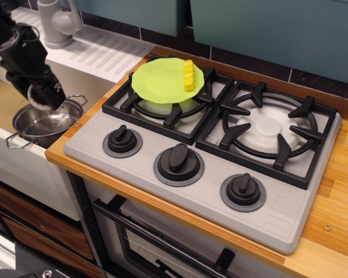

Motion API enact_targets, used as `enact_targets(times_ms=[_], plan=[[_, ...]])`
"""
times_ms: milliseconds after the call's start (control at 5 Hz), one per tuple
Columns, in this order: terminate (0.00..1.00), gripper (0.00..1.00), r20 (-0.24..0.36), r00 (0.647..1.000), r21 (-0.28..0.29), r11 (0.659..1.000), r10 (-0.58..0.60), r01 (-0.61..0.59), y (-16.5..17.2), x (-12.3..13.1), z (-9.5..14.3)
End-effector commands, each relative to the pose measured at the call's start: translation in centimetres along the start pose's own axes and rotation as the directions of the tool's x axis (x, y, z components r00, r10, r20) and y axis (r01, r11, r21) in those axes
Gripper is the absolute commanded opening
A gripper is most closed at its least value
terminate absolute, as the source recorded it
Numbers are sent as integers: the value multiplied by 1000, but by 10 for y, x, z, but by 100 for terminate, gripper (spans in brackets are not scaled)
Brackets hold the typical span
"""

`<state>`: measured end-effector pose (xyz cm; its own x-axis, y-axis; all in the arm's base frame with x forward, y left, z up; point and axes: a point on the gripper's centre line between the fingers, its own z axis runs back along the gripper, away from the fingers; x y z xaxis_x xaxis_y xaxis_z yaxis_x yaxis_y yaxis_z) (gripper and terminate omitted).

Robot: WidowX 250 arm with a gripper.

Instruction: Put fry on plate and mushroom in pot or pan in sink

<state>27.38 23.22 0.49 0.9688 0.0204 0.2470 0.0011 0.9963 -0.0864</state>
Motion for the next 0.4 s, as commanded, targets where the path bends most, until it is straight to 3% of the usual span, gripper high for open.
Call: enact_targets(times_ms=[0, 200], plan=[[0, 100, 13, 1000, 42, 999, 2, -2, 3, 3, 14], [0, 100, -6, 1000, 53, 999, 15, -14, -3, 6, 24]])
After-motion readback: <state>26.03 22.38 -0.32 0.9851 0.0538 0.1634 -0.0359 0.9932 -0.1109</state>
